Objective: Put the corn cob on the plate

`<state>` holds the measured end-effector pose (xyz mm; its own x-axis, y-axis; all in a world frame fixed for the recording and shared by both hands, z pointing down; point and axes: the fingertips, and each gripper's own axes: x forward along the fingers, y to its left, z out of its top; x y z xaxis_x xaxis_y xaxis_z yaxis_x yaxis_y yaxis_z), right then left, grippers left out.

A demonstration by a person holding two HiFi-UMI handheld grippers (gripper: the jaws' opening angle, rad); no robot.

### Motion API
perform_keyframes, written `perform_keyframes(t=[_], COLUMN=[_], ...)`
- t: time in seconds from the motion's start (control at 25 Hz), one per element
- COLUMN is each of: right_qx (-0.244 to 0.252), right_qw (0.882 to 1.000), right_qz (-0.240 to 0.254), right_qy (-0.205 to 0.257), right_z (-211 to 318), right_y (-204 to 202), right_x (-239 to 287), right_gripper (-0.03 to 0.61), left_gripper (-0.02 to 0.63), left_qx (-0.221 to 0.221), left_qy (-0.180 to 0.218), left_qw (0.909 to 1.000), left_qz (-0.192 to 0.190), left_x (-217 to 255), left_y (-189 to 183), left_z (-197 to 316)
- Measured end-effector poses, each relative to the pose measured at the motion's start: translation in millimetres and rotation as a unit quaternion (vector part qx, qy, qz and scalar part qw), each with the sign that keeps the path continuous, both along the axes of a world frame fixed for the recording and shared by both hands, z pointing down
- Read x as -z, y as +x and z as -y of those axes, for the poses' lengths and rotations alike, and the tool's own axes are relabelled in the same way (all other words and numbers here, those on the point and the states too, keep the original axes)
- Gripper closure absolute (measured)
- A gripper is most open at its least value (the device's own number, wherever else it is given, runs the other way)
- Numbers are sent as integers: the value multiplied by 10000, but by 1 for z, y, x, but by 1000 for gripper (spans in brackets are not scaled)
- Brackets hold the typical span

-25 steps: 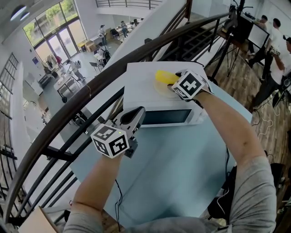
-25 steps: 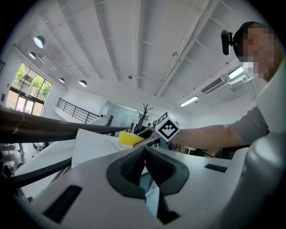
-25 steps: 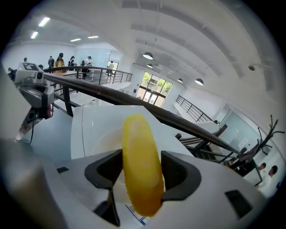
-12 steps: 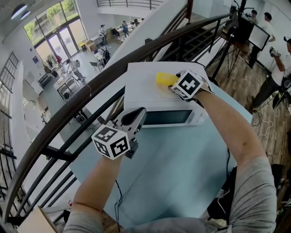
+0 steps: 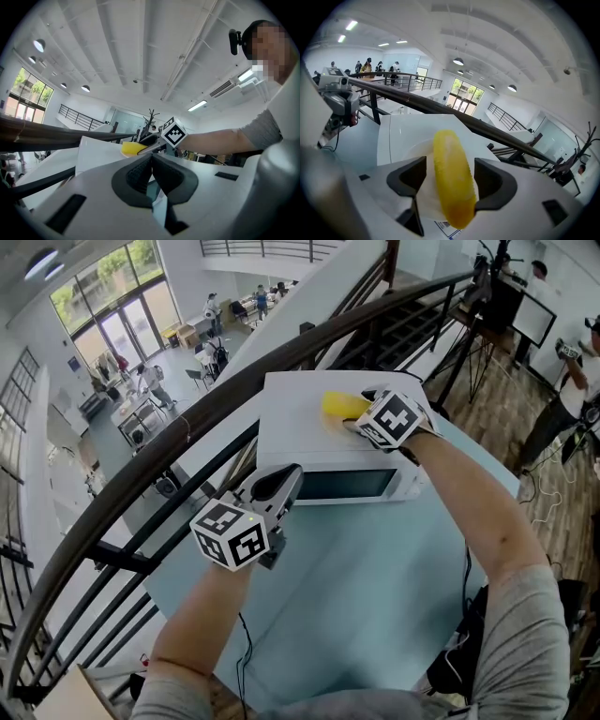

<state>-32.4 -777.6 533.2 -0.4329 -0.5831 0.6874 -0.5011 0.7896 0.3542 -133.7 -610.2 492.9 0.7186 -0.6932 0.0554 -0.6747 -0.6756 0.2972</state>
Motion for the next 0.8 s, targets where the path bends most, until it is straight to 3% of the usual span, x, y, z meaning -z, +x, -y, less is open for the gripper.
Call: perform_keyframes(t=[0.8], right_qx=[-147], right_qw=[9970], right_qz=[668], right_qy=[350], right_z=[-19], right_y=[7], right_x=[50], right_gripper=[258], left_gripper=[595], left_qx=[54], left_qy=[102], left_qw=[9999], left_qz=[12], left_x=[20], left_y=[-6], left_z=[-13])
